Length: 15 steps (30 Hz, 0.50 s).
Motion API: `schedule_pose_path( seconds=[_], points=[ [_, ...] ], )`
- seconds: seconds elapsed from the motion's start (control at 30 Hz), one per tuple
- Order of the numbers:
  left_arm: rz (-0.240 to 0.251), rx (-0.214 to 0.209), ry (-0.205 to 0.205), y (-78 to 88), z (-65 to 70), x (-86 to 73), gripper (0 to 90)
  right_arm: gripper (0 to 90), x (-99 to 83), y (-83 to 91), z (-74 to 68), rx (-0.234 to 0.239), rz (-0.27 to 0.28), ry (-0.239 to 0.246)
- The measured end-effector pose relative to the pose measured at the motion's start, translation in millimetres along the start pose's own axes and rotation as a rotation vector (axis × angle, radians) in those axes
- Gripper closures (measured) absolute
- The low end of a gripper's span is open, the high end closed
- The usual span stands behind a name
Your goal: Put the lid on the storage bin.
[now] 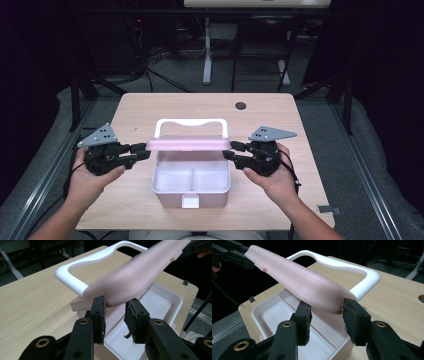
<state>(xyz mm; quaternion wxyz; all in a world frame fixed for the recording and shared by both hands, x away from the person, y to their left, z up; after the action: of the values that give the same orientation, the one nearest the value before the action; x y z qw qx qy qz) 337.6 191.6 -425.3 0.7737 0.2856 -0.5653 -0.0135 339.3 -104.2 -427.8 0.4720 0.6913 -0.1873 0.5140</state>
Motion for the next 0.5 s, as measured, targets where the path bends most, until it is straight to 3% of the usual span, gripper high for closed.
schedule_pose_path(
  seconds=[0.5],
  points=[
    [-0.009, -0.018, 0.009, -0.5, 8.5, -13.9, 67.7, 59.1, -19.2, 3.8, 0.8, 0.013, -0.031, -0.015]
  ],
)
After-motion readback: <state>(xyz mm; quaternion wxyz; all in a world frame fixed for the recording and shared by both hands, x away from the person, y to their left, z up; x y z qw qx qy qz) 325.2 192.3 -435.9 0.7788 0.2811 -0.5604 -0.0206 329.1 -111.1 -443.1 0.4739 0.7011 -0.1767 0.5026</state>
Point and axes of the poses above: each handheld gripper's, and its own axes: y roughly backward along the jaws, x roughly out of its top, z roughly to its right, the point moved 7 cm from there along -y, roughly forward along the jaws, and after that the axes turned 15 degrees about -x, right-handed, at the moved point
